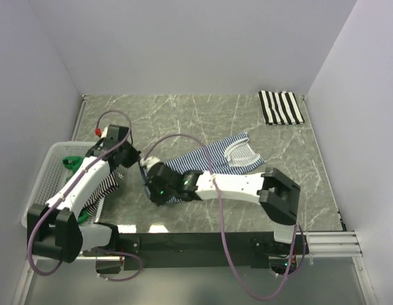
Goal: Fold and stack the tank tops
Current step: Fold the tank top
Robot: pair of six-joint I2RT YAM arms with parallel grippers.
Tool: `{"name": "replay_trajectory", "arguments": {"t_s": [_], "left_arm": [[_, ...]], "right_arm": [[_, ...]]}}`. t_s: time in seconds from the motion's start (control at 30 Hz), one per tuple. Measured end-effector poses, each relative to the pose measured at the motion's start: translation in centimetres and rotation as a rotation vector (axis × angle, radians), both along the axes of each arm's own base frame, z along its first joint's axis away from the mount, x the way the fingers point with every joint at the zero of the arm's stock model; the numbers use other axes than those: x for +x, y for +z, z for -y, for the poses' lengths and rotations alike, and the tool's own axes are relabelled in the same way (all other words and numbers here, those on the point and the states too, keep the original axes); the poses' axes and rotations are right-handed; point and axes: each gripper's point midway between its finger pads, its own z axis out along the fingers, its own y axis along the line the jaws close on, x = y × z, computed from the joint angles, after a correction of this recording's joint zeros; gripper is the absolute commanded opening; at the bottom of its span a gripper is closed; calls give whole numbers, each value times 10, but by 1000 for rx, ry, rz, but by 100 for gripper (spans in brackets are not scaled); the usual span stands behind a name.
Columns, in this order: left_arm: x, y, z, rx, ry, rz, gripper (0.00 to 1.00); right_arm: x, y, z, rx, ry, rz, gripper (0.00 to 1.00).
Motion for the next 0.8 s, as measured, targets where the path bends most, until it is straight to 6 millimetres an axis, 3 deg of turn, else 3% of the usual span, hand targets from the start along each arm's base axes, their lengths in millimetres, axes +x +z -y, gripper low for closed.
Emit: {"name": "replay_trajectory", "arguments": {"t_s": [0.13, 0.23, 0.37, 0.53, 0.8], "left_arm": [[26, 17, 22, -12, -37, 23, 1], [49, 31, 52, -24, -85, 44, 1], [73, 40, 94, -45, -146, 61, 1], [93, 30, 139, -55, -205, 37, 1], [119, 10, 201, -68, -286, -1, 1]], "right_arm": [[31, 12, 28, 80, -78, -64, 0], [53, 20, 54, 134, -149, -95, 0], [67, 27, 78, 200, -207, -123, 0], [80, 24, 107, 244, -282, -144, 0], [101, -3, 162, 218, -458, -150, 0]]}}
